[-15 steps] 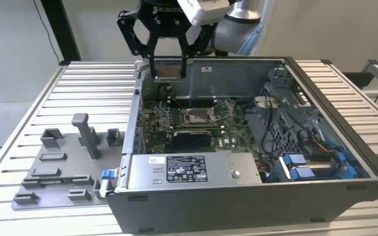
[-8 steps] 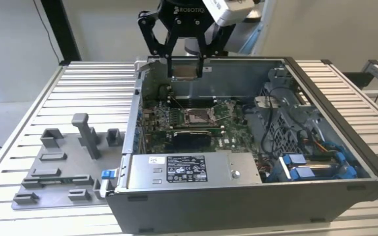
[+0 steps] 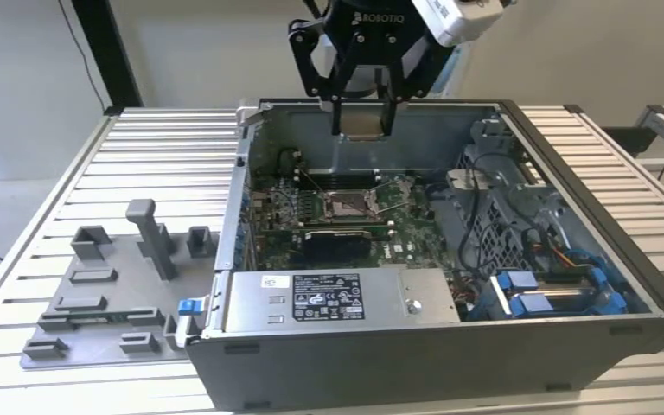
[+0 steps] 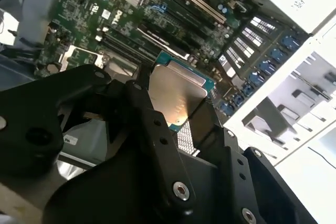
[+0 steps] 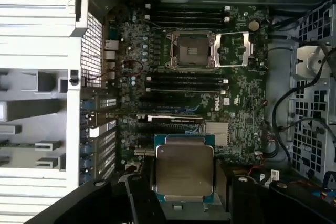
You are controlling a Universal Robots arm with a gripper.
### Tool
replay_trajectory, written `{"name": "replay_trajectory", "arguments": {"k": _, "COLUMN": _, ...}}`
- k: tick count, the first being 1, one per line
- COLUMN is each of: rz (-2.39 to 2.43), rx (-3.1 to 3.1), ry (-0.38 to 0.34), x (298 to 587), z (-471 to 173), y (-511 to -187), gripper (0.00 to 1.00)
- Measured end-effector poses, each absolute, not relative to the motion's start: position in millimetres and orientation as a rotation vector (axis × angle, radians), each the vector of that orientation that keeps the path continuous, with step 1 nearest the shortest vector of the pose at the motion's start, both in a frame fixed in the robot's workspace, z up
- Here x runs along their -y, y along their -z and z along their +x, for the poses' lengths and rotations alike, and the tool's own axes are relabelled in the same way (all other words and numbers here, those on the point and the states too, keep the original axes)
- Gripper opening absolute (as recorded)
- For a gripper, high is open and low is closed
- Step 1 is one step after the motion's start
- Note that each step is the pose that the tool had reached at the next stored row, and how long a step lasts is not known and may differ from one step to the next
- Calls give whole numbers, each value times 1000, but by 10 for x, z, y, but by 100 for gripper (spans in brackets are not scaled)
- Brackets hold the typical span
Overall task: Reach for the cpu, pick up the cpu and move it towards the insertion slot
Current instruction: 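Pick up the cpu and move it towards the insertion slot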
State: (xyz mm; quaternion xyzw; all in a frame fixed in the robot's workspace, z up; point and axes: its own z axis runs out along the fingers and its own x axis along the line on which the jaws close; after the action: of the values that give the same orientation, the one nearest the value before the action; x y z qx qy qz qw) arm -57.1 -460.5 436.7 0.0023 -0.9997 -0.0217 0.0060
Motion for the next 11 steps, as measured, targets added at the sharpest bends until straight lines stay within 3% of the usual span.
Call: {"name": "replay_trajectory", "arguments": {"k": 11, "rz": 7, "rx": 3129, "ry": 68, "x": 4601, "z": -376, "y": -4367, "gripper": 0}}
